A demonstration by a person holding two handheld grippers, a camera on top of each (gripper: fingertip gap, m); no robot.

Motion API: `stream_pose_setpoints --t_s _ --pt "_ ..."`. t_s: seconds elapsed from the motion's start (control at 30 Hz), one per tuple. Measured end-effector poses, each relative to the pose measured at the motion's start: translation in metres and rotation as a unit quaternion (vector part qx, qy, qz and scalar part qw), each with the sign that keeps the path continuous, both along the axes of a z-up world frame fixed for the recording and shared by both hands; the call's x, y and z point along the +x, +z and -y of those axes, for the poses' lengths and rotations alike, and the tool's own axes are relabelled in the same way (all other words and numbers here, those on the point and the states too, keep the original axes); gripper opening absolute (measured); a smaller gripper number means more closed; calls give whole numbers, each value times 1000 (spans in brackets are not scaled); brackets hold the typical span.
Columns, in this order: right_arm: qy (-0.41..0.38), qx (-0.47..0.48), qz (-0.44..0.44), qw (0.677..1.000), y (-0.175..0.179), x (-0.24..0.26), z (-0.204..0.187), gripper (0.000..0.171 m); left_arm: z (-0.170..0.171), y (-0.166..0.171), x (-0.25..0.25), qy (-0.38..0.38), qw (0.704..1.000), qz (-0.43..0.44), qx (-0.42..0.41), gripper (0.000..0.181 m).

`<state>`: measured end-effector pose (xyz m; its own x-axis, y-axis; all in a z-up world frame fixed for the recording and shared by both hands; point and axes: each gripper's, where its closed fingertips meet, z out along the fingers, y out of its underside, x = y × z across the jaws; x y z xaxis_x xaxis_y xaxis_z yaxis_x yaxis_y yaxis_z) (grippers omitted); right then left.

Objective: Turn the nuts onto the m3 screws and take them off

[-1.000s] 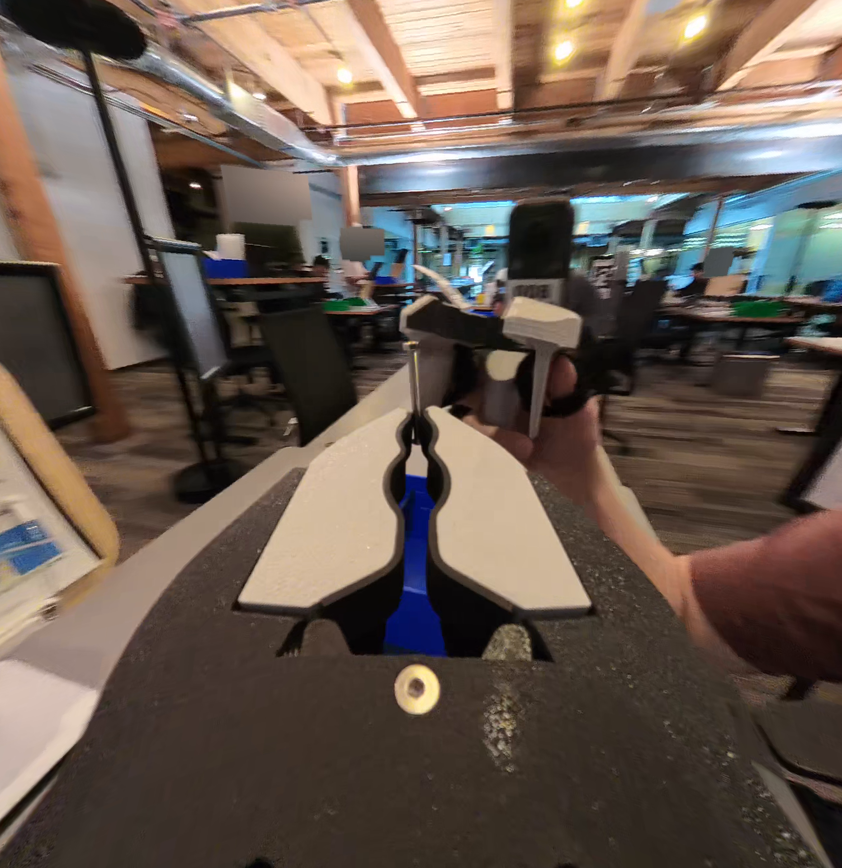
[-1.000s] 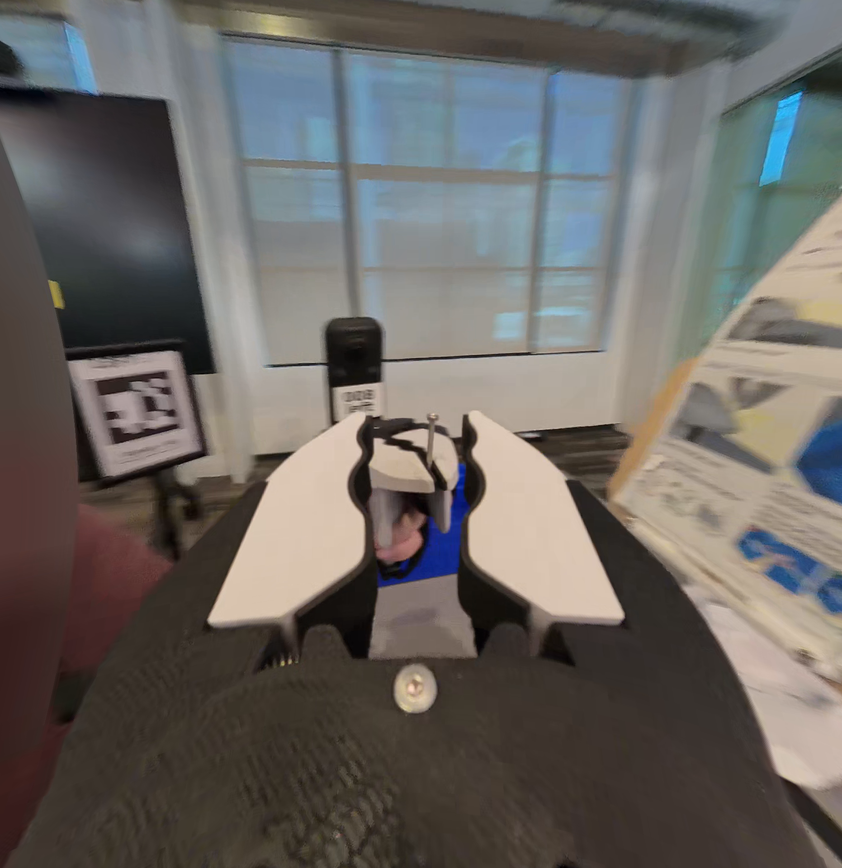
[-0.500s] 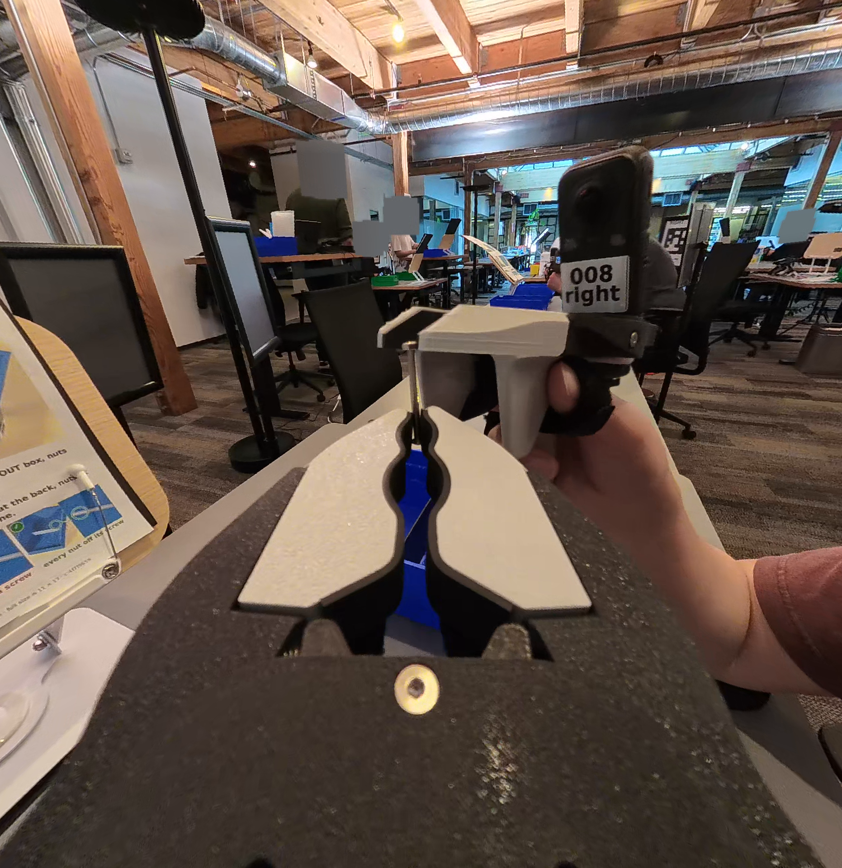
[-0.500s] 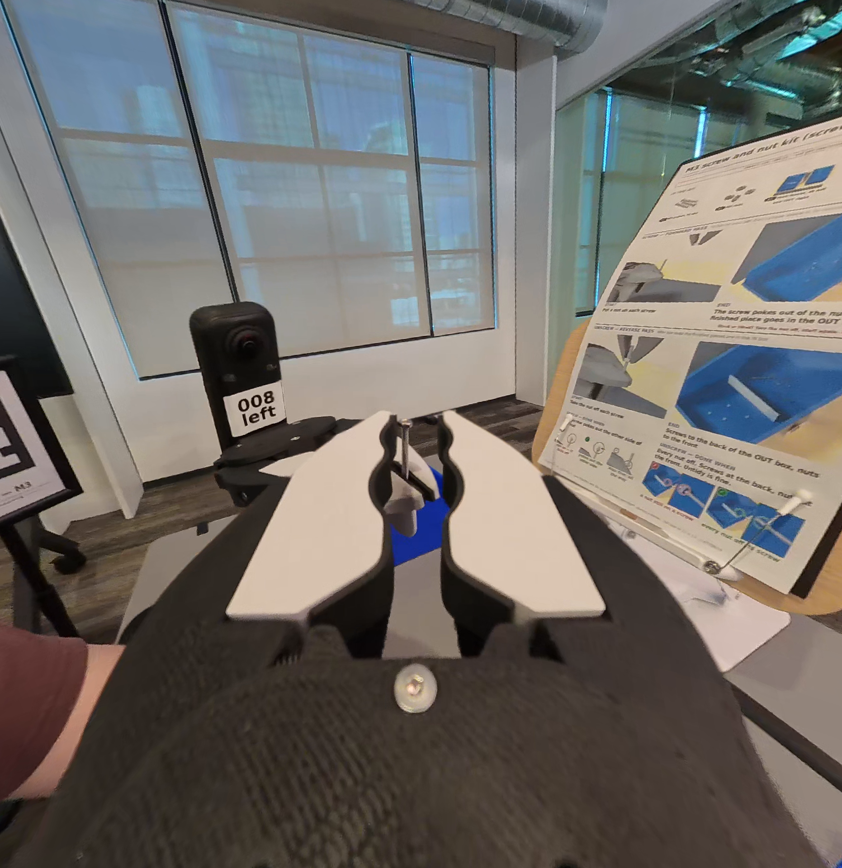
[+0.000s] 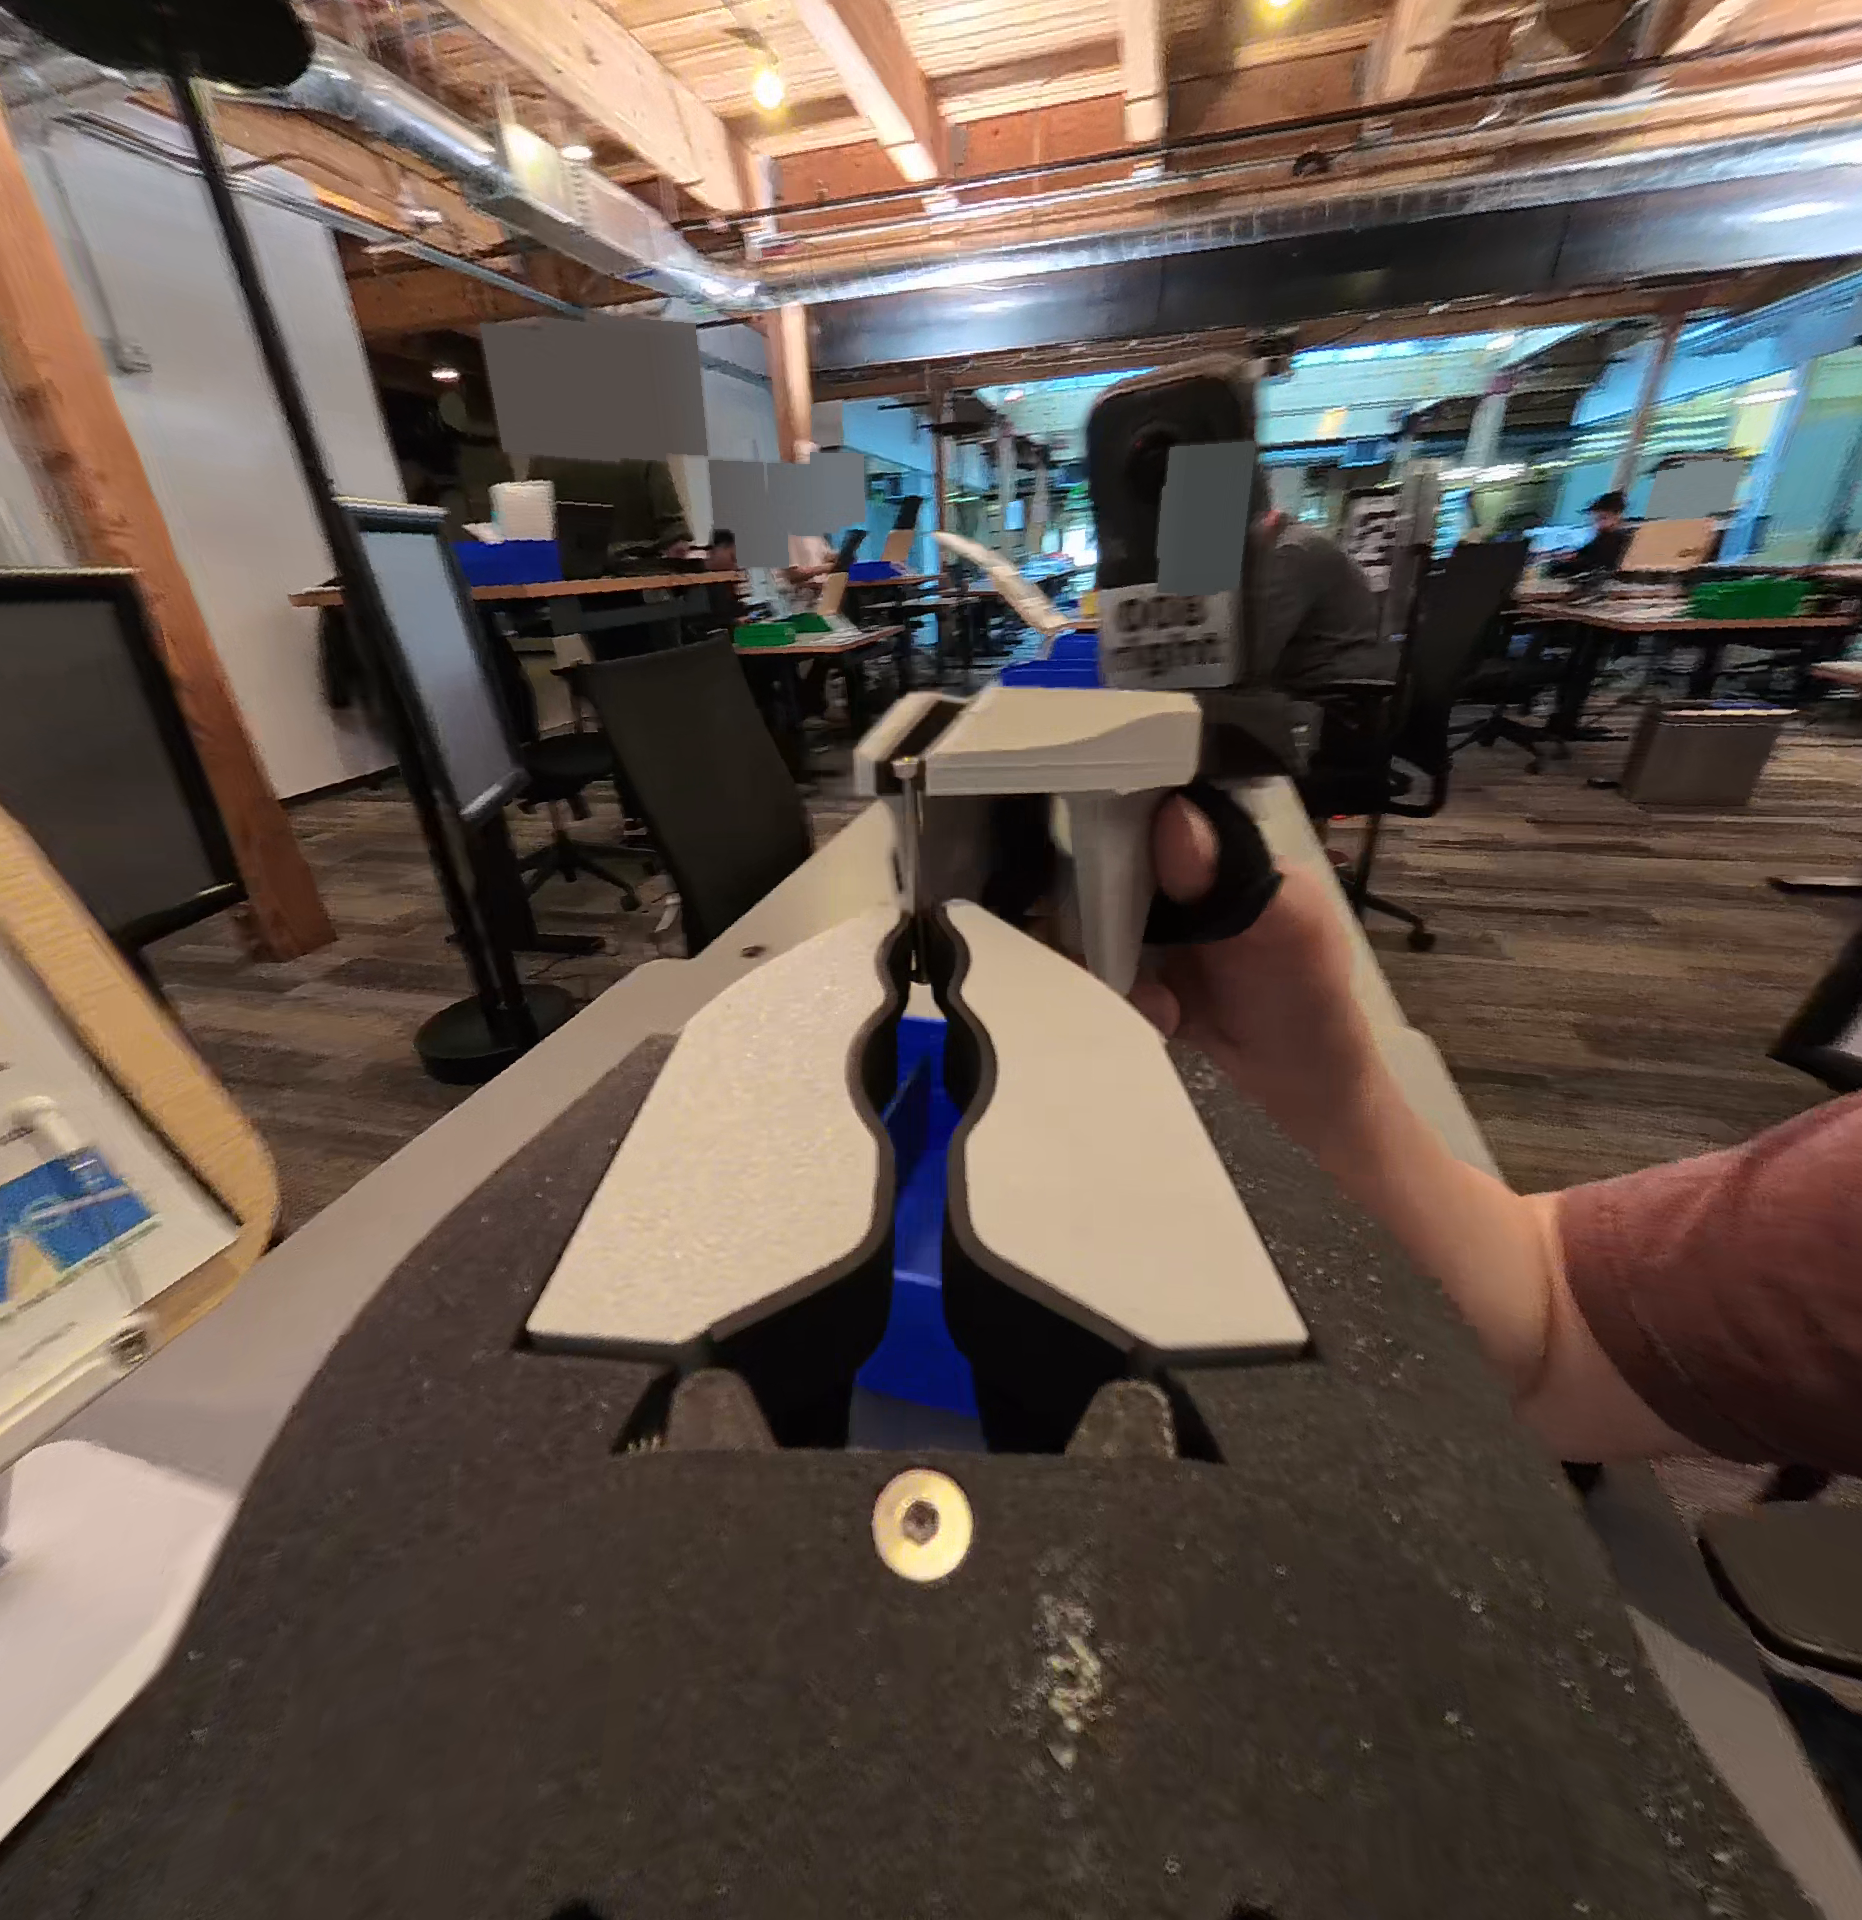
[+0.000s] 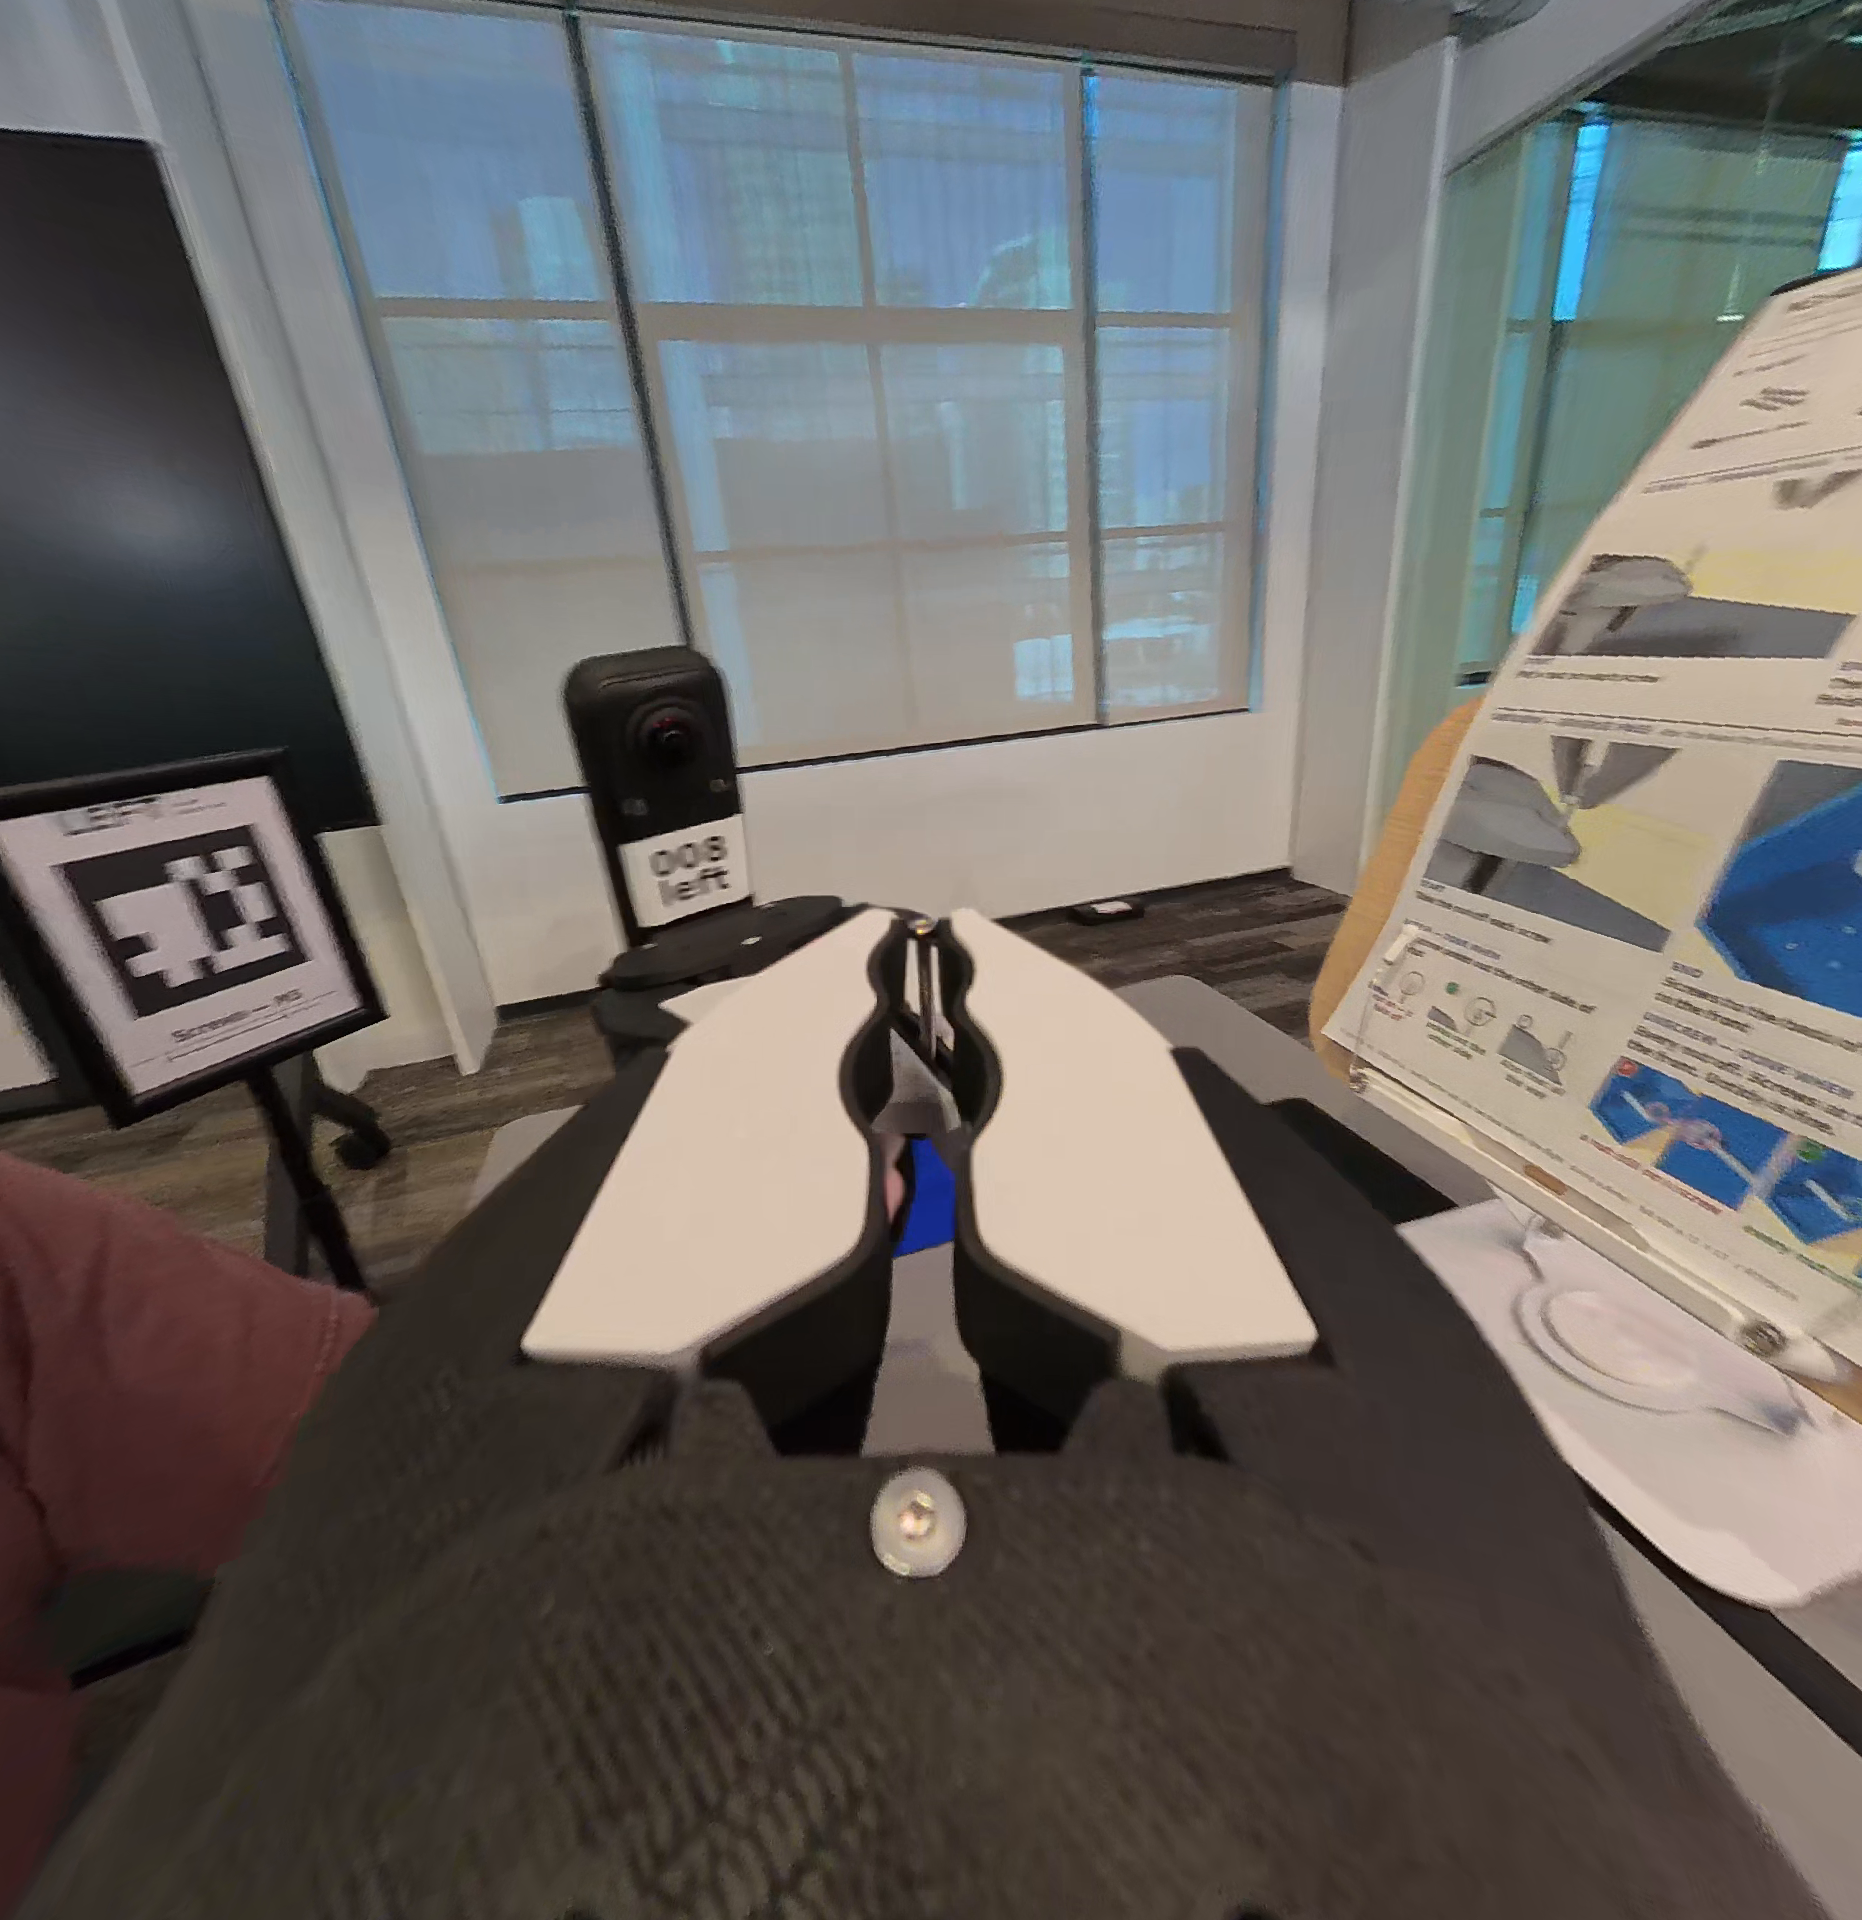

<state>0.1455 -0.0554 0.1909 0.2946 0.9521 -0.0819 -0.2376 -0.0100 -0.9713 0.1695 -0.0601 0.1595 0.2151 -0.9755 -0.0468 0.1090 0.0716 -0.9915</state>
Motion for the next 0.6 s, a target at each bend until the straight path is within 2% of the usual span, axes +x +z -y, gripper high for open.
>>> stream_pose_setpoints --t_s 0.13,0.23,0.33,0.47,0.6 --pt "165 4 -27 986 6 4 28 5 33 6 3 -134 990 14 -28 3" --pt "324 -1 -44 945 3 12 56 6 63 2 6 -247 967 0 -56 3" --pt "431 2 -63 900 -2 19 73 6 81 -3 9 -327 942 -6 -82 3" --pt "502 9 -83 861 -7 21 85 6 95 -7 7 -414 900 -9 -134 3" --pt "529 16 -97 843 -9 21 90 6 102 -7 5 -458 875 -4 -155 3"
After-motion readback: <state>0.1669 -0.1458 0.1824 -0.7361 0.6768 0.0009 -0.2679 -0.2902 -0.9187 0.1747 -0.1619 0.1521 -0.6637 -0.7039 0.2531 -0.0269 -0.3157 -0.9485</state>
